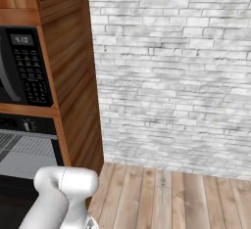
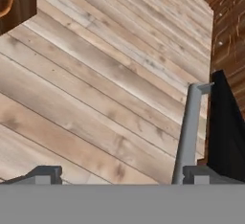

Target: Take the fish from the oven and place it on the plate on the counter.

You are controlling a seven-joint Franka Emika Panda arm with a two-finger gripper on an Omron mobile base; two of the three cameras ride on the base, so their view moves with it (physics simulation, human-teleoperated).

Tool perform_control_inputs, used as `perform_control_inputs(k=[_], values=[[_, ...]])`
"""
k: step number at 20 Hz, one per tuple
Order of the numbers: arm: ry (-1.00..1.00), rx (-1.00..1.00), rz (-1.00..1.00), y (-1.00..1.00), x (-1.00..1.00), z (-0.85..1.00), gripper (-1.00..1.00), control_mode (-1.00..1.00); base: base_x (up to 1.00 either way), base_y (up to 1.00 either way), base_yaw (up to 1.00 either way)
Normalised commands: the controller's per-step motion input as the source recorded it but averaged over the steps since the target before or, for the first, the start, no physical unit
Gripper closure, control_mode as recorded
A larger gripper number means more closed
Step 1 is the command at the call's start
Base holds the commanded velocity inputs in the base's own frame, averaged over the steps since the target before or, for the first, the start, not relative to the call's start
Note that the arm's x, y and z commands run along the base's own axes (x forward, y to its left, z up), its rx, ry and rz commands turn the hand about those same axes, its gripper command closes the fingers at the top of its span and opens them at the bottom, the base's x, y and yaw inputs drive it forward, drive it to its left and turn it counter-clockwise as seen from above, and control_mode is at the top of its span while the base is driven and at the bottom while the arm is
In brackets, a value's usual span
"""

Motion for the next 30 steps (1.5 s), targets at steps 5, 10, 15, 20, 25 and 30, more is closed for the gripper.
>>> perform_control_inputs(k=[5,10,15,20,25,30], values=[[-0.12,0.07,0.0,-0.29,0.21,0.82,-1.0,-1.0,0.0,0.0,0.0],[-0.25,0.07,-0.01,-0.26,0.62,0.35,-1.0,-1.0,0.0,0.0,0.0],[-0.27,0.05,-0.09,-0.07,0.76,0.29,-1.0,-1.0,0.0,0.0,0.0],[-0.15,0.01,-0.18,0.0,0.09,0.68,-1.0,-1.0,0.0,0.0,0.0],[0.0,0.0,-0.14,0.07,0.08,0.62,-1.0,-1.0,0.0,0.0,0.0],[-0.11,-0.02,-0.33,0.26,0.0,0.15,-1.0,-1.0,0.0,0.0,0.0]])
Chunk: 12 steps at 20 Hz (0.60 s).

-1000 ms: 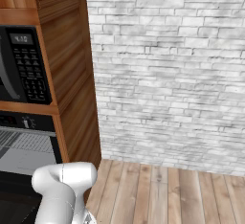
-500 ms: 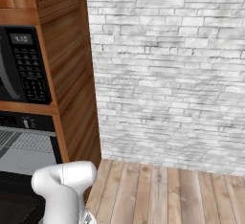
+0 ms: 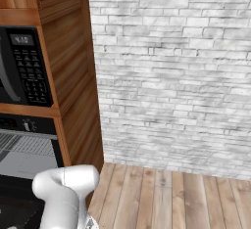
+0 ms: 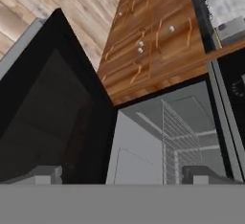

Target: Take the fish from the oven and place it on the plate on the counter.

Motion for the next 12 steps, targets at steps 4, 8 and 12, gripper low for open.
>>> perform_control_inputs(k=[4,8,12], values=[[-0.14,-0.05,-0.46,0.29,0.06,0.1,-1.0,-1.0,0.0,0.0,0.0],[-0.19,-0.01,-0.26,0.2,-0.01,0.19,-1.0,-1.0,0.0,0.0,0.0],[-0.24,0.0,-0.09,0.01,-0.02,0.13,-1.0,-1.0,0.0,0.0,0.0]])
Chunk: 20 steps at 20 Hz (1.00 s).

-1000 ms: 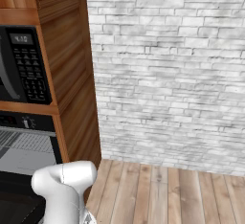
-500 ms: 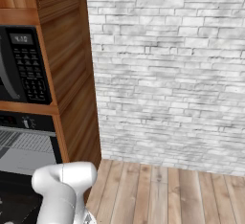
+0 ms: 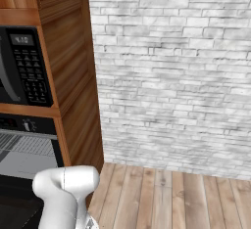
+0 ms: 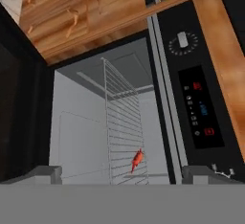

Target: Take the fish from the oven and place it on the plate on the counter.

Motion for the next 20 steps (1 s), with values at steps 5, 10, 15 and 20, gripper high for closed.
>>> perform_control_inputs(k=[5,10,15,20], values=[[-0.01,0.0,-0.07,0.0,0.38,0.1,-1.0,-1.0,0.0,0.0,0.0],[-0.09,0.0,-0.09,0.0,0.54,0.02,-1.0,-1.0,0.0,0.0,0.0],[-0.18,0.0,-0.12,0.0,0.41,0.07,-1.0,-1.0,0.0,0.0,0.0],[-0.12,-0.01,-0.16,0.0,0.27,0.11,-1.0,-1.0,0.0,0.0,0.0]])
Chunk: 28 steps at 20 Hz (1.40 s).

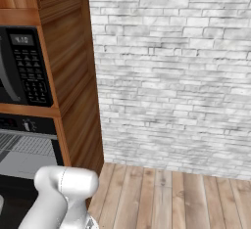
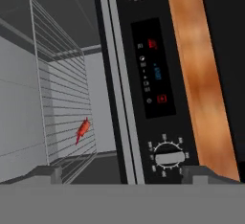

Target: Take the fish from the oven and place it on the plate on the counter.

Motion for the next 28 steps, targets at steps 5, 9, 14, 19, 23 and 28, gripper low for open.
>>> perform_control_inputs(k=[5,9,14,19,23,28], values=[[0.02,0.0,-0.06,0.0,0.48,0.04,-1.0,-1.0,0.0,0.0,0.0],[0.06,0.0,0.0,-0.1,0.56,0.0,-1.0,-1.0,0.0,0.0,0.0],[0.0,0.0,0.0,-0.03,0.52,-0.05,-1.0,-1.0,0.0,0.0,0.0],[0.0,-0.03,0.0,0.0,0.5,-0.07,-1.0,-1.0,0.0,0.0,0.0],[0.0,-0.06,0.0,0.0,0.17,-0.21,-1.0,-1.0,0.0,0.0,0.0],[0.0,-0.09,0.0,0.0,0.01,-0.42,-1.0,-1.0,0.0,0.0,0.0]])
